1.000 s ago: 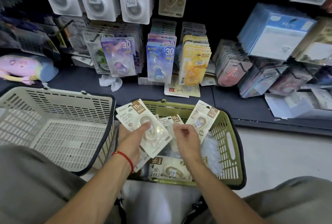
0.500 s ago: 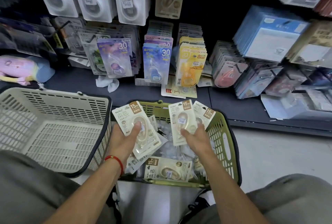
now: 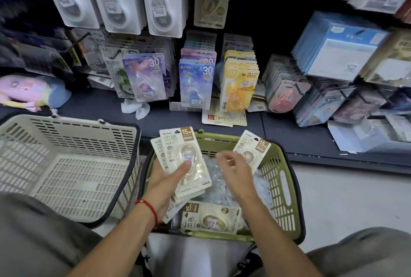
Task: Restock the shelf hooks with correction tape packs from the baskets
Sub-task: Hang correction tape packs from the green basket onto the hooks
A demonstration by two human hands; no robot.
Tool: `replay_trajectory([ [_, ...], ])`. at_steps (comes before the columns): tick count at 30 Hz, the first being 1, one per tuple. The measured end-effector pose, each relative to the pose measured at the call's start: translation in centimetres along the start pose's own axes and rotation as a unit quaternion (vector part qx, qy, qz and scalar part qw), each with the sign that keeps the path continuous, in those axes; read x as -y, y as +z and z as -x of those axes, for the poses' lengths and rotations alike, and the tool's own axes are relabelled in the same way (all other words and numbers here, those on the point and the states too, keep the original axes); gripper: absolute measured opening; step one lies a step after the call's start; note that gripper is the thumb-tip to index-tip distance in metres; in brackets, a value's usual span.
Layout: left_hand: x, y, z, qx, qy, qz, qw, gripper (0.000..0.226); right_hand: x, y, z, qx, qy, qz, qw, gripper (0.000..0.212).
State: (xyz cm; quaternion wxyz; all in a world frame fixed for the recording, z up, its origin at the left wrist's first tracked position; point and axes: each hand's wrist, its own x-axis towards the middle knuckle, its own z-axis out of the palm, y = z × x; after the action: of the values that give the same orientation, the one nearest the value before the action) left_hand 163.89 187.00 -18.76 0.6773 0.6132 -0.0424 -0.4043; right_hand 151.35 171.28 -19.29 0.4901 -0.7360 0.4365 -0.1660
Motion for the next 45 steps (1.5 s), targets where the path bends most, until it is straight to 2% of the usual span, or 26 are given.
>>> replay_trajectory([
  [2,-0.3,-0.5,0.0,-0.005,-0.012,0.019,1.0,0.056,-1.8,-1.1,-1.9,-0.145,0.09,0.109,0.979,0.063],
  [3,-0.4,-0.7,0.1,-0.003,-0.017,0.024,1.0,0.059,-2.7,-1.8,-2.7,-0.174,0.143,0.165,0.96,0.073],
  [5,-0.6,-1.2,0.5,0.002,-0.029,0.03,0.999,0.063,-4.3,-2.7,-4.1,-0.154,0.223,0.198,0.942,0.078],
  [7,-0.5,-1.6,0.7,0.009,-0.039,0.03,0.999,0.062,-5.2,-2.8,-5.1,-0.132,0.252,0.158,0.945,0.063],
  [10,-0.3,-2.2,0.7,0.007,-0.039,0.044,0.998,0.06,-5.0,-2.2,-5.4,-0.182,0.183,0.035,0.965,0.04],
  [13,-0.4,-2.5,0.4,-0.008,-0.025,0.048,0.998,0.061,-2.6,-2.6,-4.5,-0.198,0.096,-0.111,0.969,0.036],
  [16,-1.4,-1.8,0.2,-0.017,-0.001,0.05,0.999,0.067,1.0,-3.8,-4.0,-0.127,0.045,-0.202,0.97,0.029],
  [19,-4.7,0.0,0.0,-0.014,0.045,0.044,0.998,0.058,6.1,-4.8,-3.1,-0.029,-0.024,-0.259,0.965,0.036],
  [21,-7.9,1.5,-0.3,-0.003,0.092,0.031,0.995,0.061,9.6,-5.1,-2.6,0.008,-0.06,-0.251,0.966,0.039],
  [25,-15.3,4.4,-0.9,0.029,0.204,-0.002,0.979,0.071,15.8,-5.7,-3.0,0.033,-0.127,-0.194,0.972,0.049],
  [28,-20.0,5.3,-2.0,0.028,0.262,-0.019,0.965,0.079,19.9,-6.8,-4.4,0.055,-0.133,-0.194,0.97,0.059],
  [31,-22.7,5.4,-3.1,-0.015,0.3,-0.028,0.953,0.071,23.0,-7.7,-6.1,0.042,-0.16,-0.164,0.972,0.056],
  [33,-23.2,5.2,-3.6,-0.061,0.326,-0.021,0.943,0.06,24.2,-7.9,-7.1,-0.004,-0.206,-0.15,0.967,0.05],
  [36,-23.2,5.0,-3.8,-0.115,0.329,0.029,0.937,0.056,24.6,-7.8,-8.4,-0.072,-0.242,-0.138,0.958,0.04],
  [39,-23.3,4.9,-3.2,-0.134,0.316,0.089,0.935,0.055,24.7,-7.3,-9.2,-0.095,-0.238,-0.138,0.957,0.038],
  [41,-23.5,5.2,-2.6,-0.135,0.307,0.112,0.935,0.056,25.1,-7.0,-9.4,-0.098,-0.233,-0.153,0.955,0.041],
  [45,-23.4,5.3,-2.1,-0.139,0.3,0.114,0.937,0.058,25.6,-6.7,-9.8,-0.095,-0.225,-0.145,0.959,0.06],
])
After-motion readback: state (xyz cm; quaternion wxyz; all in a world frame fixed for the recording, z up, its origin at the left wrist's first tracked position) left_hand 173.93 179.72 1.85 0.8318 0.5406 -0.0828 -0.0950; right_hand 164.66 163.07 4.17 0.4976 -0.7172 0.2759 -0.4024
